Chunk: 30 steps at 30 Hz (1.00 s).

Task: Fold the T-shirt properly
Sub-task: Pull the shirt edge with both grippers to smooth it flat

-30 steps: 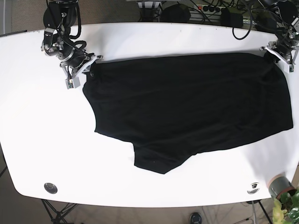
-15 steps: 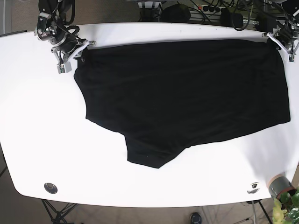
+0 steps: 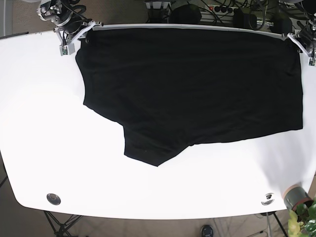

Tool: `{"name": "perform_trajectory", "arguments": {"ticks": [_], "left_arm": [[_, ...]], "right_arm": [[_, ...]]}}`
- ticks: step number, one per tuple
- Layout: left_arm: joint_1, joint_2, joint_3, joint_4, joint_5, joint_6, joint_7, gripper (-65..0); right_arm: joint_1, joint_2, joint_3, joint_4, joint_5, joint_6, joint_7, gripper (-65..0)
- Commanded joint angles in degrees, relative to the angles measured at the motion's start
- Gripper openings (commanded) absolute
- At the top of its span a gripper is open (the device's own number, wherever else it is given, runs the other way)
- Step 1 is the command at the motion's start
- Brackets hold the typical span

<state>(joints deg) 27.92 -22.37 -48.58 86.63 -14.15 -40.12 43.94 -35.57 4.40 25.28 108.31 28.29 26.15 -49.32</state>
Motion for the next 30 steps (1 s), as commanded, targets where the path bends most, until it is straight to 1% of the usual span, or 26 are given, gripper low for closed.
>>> {"name": "perform_trajectory", "arguments": {"ticks": [1, 2, 3, 4, 6, 7, 9, 10, 14, 18, 20, 22, 25, 27, 30], "left_arm": [[0.1, -1.2, -0.4, 1.1, 0.0, 0.1, -0.4, -54.9], [0.0, -1.2, -0.3, 1.1, -0.1, 0.1, -0.3, -50.0], [-0.1, -1.2, -0.3, 1.2, -0.1, 0.1, -0.3, -44.6], [-0.2, -1.2, -0.3, 1.2, -0.2, 0.1, -0.3, -40.7], [-0.2, -1.2, -0.3, 2.1, -0.2, 0.1, -0.3, -35.8], [-0.2, -1.2, -0.3, 2.9, -0.2, 0.1, -0.3, -34.4], [-0.2, -1.2, -0.3, 4.1, -0.2, 0.1, -0.3, -33.8], [-0.2, -1.2, -0.2, 4.8, -0.2, 0.1, -0.3, -33.8], [-2.8, -1.3, -0.5, 7.8, -0.9, 0.1, -0.3, -33.8], [-4.6, -1.3, -2.5, 9.7, -3.4, 0.1, -0.3, -33.8], [-7.0, -1.3, -2.5, 10.4, -4.6, 0.1, -0.3, -33.8], [-9.2, -1.2, -2.4, 10.5, -4.8, 0.1, -0.2, -33.8], [-11.4, -1.2, -1.0, 10.3, -4.8, 0.1, -0.2, -33.8], [-11.8, -1.2, -0.9, 10.3, -4.5, 0.1, -0.2, -33.9], [-12.1, -1.2, -0.7, 10.3, -3.0, 0.1, -0.2, -33.9]], "right_arm": [[-0.3, 0.1, 0.3, 1.0, 0.2, 0.35, 0.9, -62.0], [-0.1, 0.1, 0.3, 1.0, 0.1, 0.0, 0.9, -60.2], [-0.1, 0.1, 0.3, 1.0, 0.1, 0.0, 0.9, -56.4], [-0.1, 0.1, 0.3, 1.1, 0.1, 0.0, 0.9, -52.3], [0.0, 0.1, 0.3, 1.2, 0.2, 0.0, 0.9, -42.8], [0.0, 0.2, 0.4, 1.2, 0.3, 0.0, 1.0, -37.7], [0.5, 0.4, 0.4, 1.2, 0.3, 0.0, 1.1, -31.1], [1.2, 0.5, 0.5, 1.2, 0.3, 0.0, 1.1, -29.5], [3.9, 0.5, 1.8, 1.2, 0.0, 0.0, 1.1, -29.3], [7.6, 0.7, 2.6, 1.0, 0.0, 0.0, 0.7, -29.0], [10.0, 2.3, 2.5, 0.8, 0.0, 0.0, 0.7, -29.0], [12.0, 3.4, 2.5, 0.7, 0.0, -0.09, 0.5, -29.0], [14.6, 4.2, 2.8, 1.1, 0.0, -0.09, -2.9, -29.2], [15.7, 5.6, 2.8, 1.2, 0.1, -0.09, -5.7, -29.3], [16.5, 6.5, 2.8, 1.2, 0.5, 0.18, -7.3, -29.3]]}}
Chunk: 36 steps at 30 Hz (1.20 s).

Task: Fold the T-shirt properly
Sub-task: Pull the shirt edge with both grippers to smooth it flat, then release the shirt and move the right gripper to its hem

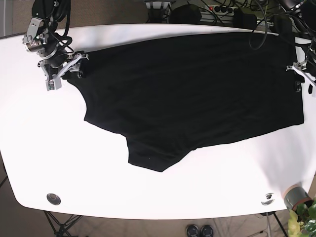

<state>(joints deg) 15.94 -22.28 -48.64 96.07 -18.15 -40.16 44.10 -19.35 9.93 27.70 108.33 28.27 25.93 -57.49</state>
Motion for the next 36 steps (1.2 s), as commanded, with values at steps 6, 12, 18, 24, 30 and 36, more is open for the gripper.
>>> {"name": "perform_trajectory", "arguments": {"ticks": [6, 12, 18, 24, 30, 36], "left_arm": [[-3.2, -1.1, 1.1, 0.7, 4.3, 0.2, -0.4, -33.9], [-4.7, -0.8, 1.8, 0.7, 5.4, 0.2, -0.4, -33.9], [-8.4, 1.3, 1.8, 0.7, 5.4, 0.2, -0.4, -33.9], [-11.4, 1.4, 1.9, 0.7, 5.4, 0.2, -0.4, -33.9], [-12.1, 1.4, 2.4, 0.7, 5.4, 0.2, -0.4, -33.9], [-11.8, 1.5, 3.8, 0.7, 5.4, 0.2, -0.4, -33.9]], "right_arm": [[4.5, 1.4, 0.3, 0.7, 0.1, 0.48, 0.8, -29.3], [12.1, 1.1, -0.8, -2.3, 0.1, 0.22, 0.7, -29.3], [20.7, 2.8, -6.4, -11.6, 0.0, 0.13, 0.8, -29.3], [30.2, 3.0, -11.2, -22.0, -0.1, 0.13, 1.3, -29.3], [39.7, 4.1, -18.9, -34.9, -0.1, 0.13, 7.5, -29.3], [49.2, 4.4, -27.0, -52.6, -0.1, 0.13, 17.2, -29.3]]}}
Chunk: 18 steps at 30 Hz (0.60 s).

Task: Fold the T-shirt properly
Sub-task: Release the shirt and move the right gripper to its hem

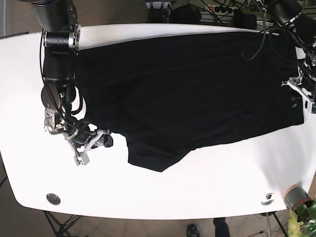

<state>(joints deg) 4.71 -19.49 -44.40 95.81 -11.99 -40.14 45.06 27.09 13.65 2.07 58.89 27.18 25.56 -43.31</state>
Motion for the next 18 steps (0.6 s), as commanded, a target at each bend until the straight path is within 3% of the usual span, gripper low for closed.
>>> {"name": "perform_trajectory", "arguments": {"ticks": [1, 8, 10, 15, 18], "left_arm": [[-0.3, -1.3, -0.6, 0.9, -0.7, 0.1, -1.3, -33.9], [0.2, -1.3, -0.2, 0.2, -0.7, 0.1, -1.3, -33.9], [0.2, -1.3, -0.2, -0.7, -0.7, 0.1, -1.3, -33.9], [0.2, -1.3, -0.2, -1.4, -0.7, 0.1, -1.3, -33.9], [0.2, -1.3, -0.2, -1.6, -0.7, 0.1, -1.3, -33.9]], "right_arm": [[4.2, 0.8, -2.5, -6.1, 1.0, 0.5, 4.8, -29.3], [11.4, 0.4, -10.2, -23.3, 1.0, 0.5, 15.9, -29.3], [12.2, -1.2, -11.0, -26.7, 1.0, 0.5, 18.6, -29.3], [12.3, -3.0, -12.0, -28.3, 1.0, 0.5, 19.2, -29.3], [12.2, -5.4, -12.0, -28.5, 1.0, 0.42, 19.2, -29.3]]}}
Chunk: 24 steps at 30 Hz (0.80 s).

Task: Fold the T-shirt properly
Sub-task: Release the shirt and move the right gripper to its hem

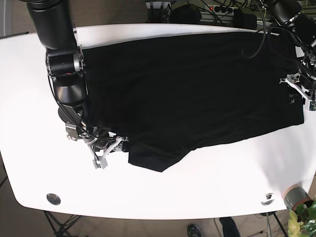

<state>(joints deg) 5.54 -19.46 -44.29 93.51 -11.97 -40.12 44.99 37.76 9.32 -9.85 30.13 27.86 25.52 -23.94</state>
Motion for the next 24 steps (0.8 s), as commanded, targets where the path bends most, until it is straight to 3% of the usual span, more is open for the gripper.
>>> {"name": "perform_trajectory", "arguments": {"ticks": [1, 7, 15, 18, 22, 24], "left_arm": [[-0.7, -1.3, -0.2, 0.2, -0.7, 0.1, -1.3, -33.9], [-0.8, -1.9, -0.4, -2.6, -0.6, 0.1, -1.3, -33.9], [-5.0, -3.0, -0.7, -7.8, 6.9, 0.1, -1.5, -33.5], [-8.3, -3.0, -1.5, -11.4, 11.7, 0.1, -1.5, -33.3], [-14.7, -3.5, -2.2, -17.5, 16.6, 0.1, -1.6, -33.2], [-17.0, -4.9, -2.1, -20.7, 17.5, 0.1, -1.6, -33.2]], "right_arm": [[1.6, -1.8, 0.0, 0.2, 0.3, 0.37, -0.2, -29.3], [1.5, -5.3, 0.0, 0.2, 0.3, -3.23, -0.2, -29.3], [1.4, -7.3, -0.1, 0.2, 0.2, -3.94, 0.1, -30.1], [1.4, -7.3, -0.1, 0.2, 0.2, -3.94, 0.1, -39.5], [1.5, -7.1, -0.1, 0.2, 0.2, -3.94, 0.1, -62.9], [1.6, -7.1, -0.1, 0.5, 0.2, -3.94, 0.1, -62.1]]}}
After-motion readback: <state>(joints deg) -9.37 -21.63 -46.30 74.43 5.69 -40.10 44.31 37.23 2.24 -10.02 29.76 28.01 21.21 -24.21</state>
